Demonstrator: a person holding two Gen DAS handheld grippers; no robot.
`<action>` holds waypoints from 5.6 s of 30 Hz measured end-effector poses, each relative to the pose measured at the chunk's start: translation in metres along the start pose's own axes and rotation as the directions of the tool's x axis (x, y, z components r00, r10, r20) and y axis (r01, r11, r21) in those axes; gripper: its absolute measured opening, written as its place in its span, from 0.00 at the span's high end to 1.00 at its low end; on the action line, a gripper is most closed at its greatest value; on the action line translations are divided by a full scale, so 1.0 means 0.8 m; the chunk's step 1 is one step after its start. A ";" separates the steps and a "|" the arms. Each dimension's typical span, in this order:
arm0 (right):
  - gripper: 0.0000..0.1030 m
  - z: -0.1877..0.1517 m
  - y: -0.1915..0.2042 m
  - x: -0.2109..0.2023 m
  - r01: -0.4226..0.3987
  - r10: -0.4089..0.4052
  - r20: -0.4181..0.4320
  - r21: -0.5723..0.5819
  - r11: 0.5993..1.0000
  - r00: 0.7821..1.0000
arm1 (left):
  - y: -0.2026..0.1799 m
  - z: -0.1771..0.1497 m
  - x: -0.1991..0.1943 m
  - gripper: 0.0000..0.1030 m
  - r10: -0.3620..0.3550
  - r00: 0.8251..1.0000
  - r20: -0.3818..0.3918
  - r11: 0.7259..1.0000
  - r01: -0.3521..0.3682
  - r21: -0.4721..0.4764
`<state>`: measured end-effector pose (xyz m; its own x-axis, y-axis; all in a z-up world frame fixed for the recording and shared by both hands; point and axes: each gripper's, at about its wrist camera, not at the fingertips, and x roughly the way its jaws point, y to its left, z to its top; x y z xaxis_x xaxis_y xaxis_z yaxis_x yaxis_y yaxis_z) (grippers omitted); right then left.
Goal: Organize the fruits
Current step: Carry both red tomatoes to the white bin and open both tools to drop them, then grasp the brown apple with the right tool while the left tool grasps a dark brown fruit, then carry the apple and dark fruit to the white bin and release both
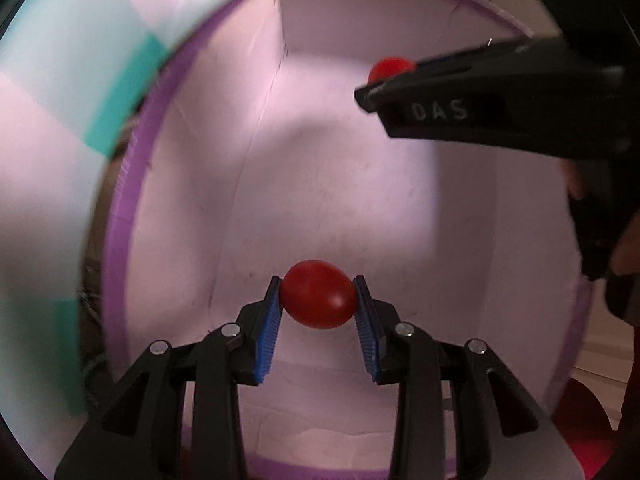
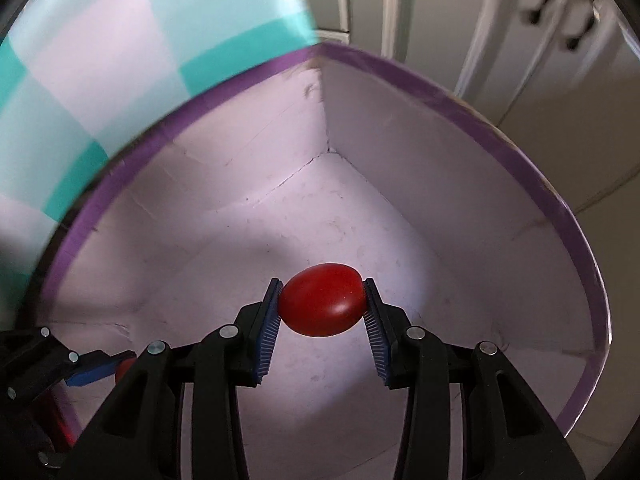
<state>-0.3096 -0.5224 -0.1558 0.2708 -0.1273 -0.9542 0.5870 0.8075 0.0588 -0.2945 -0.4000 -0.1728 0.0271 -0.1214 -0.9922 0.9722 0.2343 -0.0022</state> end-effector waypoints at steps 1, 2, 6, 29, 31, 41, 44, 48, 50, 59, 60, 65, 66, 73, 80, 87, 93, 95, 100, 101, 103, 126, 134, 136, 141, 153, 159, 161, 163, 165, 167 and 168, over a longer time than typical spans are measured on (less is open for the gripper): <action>0.60 0.001 0.008 0.008 0.026 -0.027 -0.020 -0.034 0.999 0.999 | 0.003 0.001 0.006 0.66 0.001 1.000 -0.010 1.000 -0.001 -0.007; 0.60 0.001 0.010 0.015 0.039 -0.041 -0.034 -0.051 0.998 0.999 | 0.006 0.001 0.009 0.66 0.001 1.000 -0.015 1.000 -0.001 -0.013; 0.60 -0.003 0.020 0.036 0.091 -0.102 -0.090 -0.115 0.989 0.991 | 0.026 0.002 0.016 0.65 -0.010 1.000 -0.028 0.999 0.009 -0.040; 0.15 0.016 0.082 -0.263 -0.181 0.253 0.562 -0.181 0.967 0.788 | 0.142 -0.126 -0.265 0.02 0.224 0.681 0.697 0.962 -0.040 -0.270; 0.15 0.016 0.112 -0.289 -0.237 0.326 0.630 -0.224 0.945 0.705 | 0.204 -0.154 -0.286 0.02 0.342 0.662 0.667 0.894 -0.012 -0.447; 0.15 0.094 0.382 -0.202 -0.242 0.396 0.338 -0.415 0.877 0.854 | 0.482 -0.371 -0.318 0.02 0.695 0.666 0.270 0.239 0.139 -0.961; 0.15 0.115 0.455 -0.167 -0.239 0.404 0.290 -0.470 0.850 0.868 | 0.518 -0.418 -0.316 0.02 0.721 0.654 0.230 0.119 0.211 -0.970; 0.15 0.155 0.551 -0.144 -0.224 0.405 0.248 -0.536 0.814 0.880 | 0.525 -0.442 -0.300 0.02 0.694 0.694 0.190 0.024 0.242 -0.970; 0.15 0.180 0.598 -0.134 -0.218 0.396 0.236 -0.542 0.812 0.887 | 0.523 -0.458 -0.302 0.02 0.699 0.691 0.184 -0.019 0.276 -0.961; 0.16 0.242 0.714 -0.089 -0.157 0.319 0.193 -0.573 0.805 0.928 | 0.525 -0.471 -0.293 0.02 0.665 0.732 0.144 -0.078 0.260 -0.962; 0.16 0.246 0.720 -0.086 -0.146 0.308 0.192 -0.579 0.802 0.932 | 0.525 -0.470 -0.293 0.02 0.664 0.734 0.142 -0.076 0.255 -0.964; 0.38 0.247 0.722 -0.087 -0.212 0.380 0.165 -0.602 0.770 0.910 | 0.539 -0.460 -0.292 0.02 0.643 0.753 0.141 -0.038 0.215 -0.976; 0.38 0.246 0.717 -0.089 -0.223 0.388 0.164 -0.594 0.773 0.907 | 0.544 -0.457 -0.291 0.02 0.638 0.757 0.141 -0.025 0.203 -0.979; 0.38 0.219 0.652 -0.111 -0.380 0.516 0.158 -0.506 0.774 0.842 | 0.594 -0.433 -0.287 0.32 0.618 0.786 0.027 0.028 0.012 -1.000; 0.38 0.200 0.626 -0.124 -0.431 0.574 0.155 -0.513 0.742 0.804 | 0.644 -0.401 -0.281 0.34 0.611 0.791 -0.028 0.125 -0.132 -0.983; 0.38 0.205 0.621 -0.114 -0.505 0.613 0.105 -0.467 0.725 0.783 | 0.678 -0.381 -0.280 0.47 0.614 0.788 -0.043 0.173 -0.187 -0.967; 0.38 0.207 0.618 -0.108 -0.529 0.624 0.091 -0.446 0.722 0.776 | 0.645 -0.390 -0.291 0.61 0.623 0.781 0.036 0.179 -0.097 -0.979; 0.38 0.208 0.618 -0.107 -0.535 0.629 0.091 -0.443 0.720 0.772 | 0.619 -0.393 -0.303 0.61 0.640 0.764 0.079 0.170 -0.041 -0.985; 0.38 0.212 0.618 -0.105 -0.548 0.638 0.087 -0.435 0.715 0.765 | 0.567 -0.390 -0.308 0.61 0.671 0.729 0.139 0.183 0.020 -0.983; 0.38 0.213 0.618 -0.105 -0.549 0.640 0.089 -0.432 0.715 0.763 | 0.564 -0.391 -0.306 0.61 0.662 0.731 0.164 0.188 0.050 -0.981; 0.38 0.214 0.616 -0.106 -0.552 0.644 0.100 -0.425 0.717 0.759 | 0.558 -0.394 -0.305 0.61 0.665 0.725 0.180 0.184 0.074 -0.980; 0.38 0.026 0.231 -0.251 -0.346 0.489 0.373 -0.388 0.854 0.788 | 0.256 -0.251 -0.304 0.61 0.451 0.728 0.515 0.702 0.067 -0.709; 0.38 -0.002 0.073 -0.230 -0.271 0.339 0.423 -0.213 0.939 0.841 | 0.161 -0.151 -0.286 0.61 0.282 0.779 0.560 0.881 0.020 -0.472; 0.38 -0.004 0.048 -0.212 -0.251 0.300 0.402 -0.170 0.953 0.865 | 0.135 -0.124 -0.274 0.61 0.236 0.802 0.549 0.917 0.002 -0.398; 0.38 0.006 0.001 -0.139 -0.188 0.202 0.283 -0.075 0.979 0.938 | 0.071 -0.060 -0.229 0.61 0.106 0.867 0.487 0.979 -0.006 -0.203; 0.38 0.029 -0.032 0.018 -0.084 0.084 0.006 0.038 0.996 0.996 | 0.028 0.040 -0.030 0.61 0.062 0.985 0.162 0.997 -0.054 -0.057; 0.38 0.040 -0.019 0.046 0.020 -0.020 -0.034 0.008 1.000 0.999 | 0.040 0.056 0.027 0.61 0.069 0.996 0.060 0.993 -0.063 -0.095; 0.38 0.042 -0.018 0.053 0.035 -0.034 -0.045 0.011 0.999 0.998 | 0.040 0.059 0.039 0.61 0.071 0.997 0.026 0.994 -0.068 -0.089; 0.38 0.042 -0.018 0.058 0.040 -0.039 -0.053 0.015 0.999 0.998 | 0.038 0.061 0.043 0.61 0.077 0.997 0.017 0.994 -0.075 -0.078; 0.40 0.041 -0.016 0.063 0.040 -0.039 -0.053 0.018 0.999 0.998 | 0.037 0.063 0.050 0.61 0.083 0.997 -0.005 0.994 -0.083 -0.069; 0.41 0.043 -0.014 0.060 0.041 -0.041 -0.036 0.018 0.999 0.999 | 0.036 0.063 0.054 0.61 0.085 0.996 -0.017 0.994 -0.086 -0.061; 0.40 0.044 -0.014 0.057 0.035 -0.034 -0.027 0.024 0.999 0.999 | 0.036 0.063 0.056 0.60 0.087 0.996 -0.021 0.994 -0.088 -0.061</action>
<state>-0.2768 -0.5571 -0.1896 0.2294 -0.1392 -0.9633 0.6140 0.7887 0.0323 -0.2533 -0.4476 -0.2110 0.1067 -0.0804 -0.9910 0.9500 0.3024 0.0778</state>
